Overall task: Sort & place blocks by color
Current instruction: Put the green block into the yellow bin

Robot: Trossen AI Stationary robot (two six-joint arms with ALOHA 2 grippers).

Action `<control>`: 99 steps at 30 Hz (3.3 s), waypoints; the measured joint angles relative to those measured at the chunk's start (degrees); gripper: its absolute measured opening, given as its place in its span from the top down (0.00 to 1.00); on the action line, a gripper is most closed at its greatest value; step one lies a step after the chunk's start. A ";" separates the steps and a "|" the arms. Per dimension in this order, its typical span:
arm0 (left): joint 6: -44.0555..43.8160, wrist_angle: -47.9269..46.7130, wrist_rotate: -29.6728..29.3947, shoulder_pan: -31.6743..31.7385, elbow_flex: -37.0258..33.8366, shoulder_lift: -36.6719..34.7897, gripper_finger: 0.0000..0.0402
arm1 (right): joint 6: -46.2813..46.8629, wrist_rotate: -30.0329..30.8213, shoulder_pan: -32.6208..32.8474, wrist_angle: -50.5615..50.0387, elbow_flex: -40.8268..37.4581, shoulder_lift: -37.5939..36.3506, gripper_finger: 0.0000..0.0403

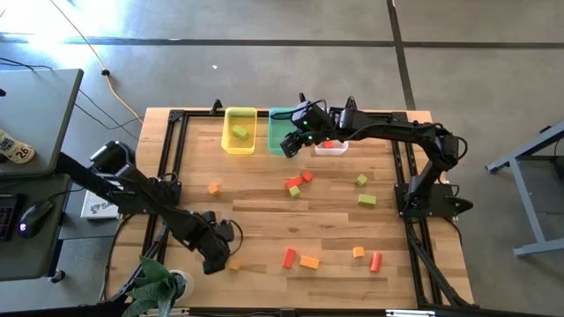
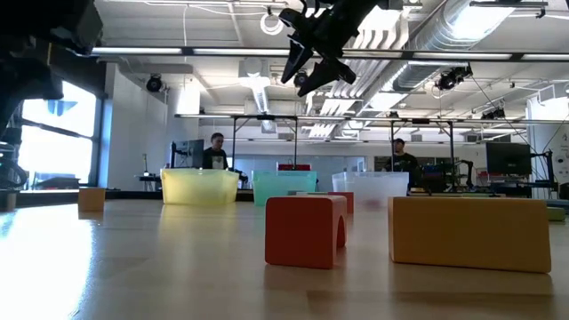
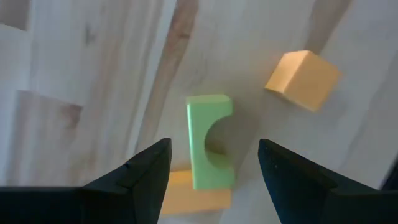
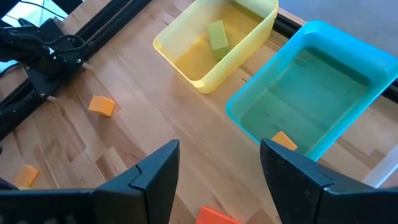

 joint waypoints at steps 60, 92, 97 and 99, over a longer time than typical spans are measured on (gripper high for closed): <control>36.49 7.60 -18.14 45.02 0.07 -10.56 0.93 | -2.27 -2.71 0.09 -7.39 0.00 -8.59 0.48; 55.64 19.87 -8.97 73.77 0.04 -6.16 0.91 | 28.59 13.71 17.86 -28.88 0.00 -11.17 0.48; 56.18 19.88 -8.99 73.77 0.04 -6.16 0.91 | 36.30 14.90 22.80 -34.05 0.00 -11.15 0.48; 57.28 19.94 -8.99 73.77 0.04 -6.16 0.91 | 38.83 14.92 24.65 -35.90 0.00 -11.15 0.48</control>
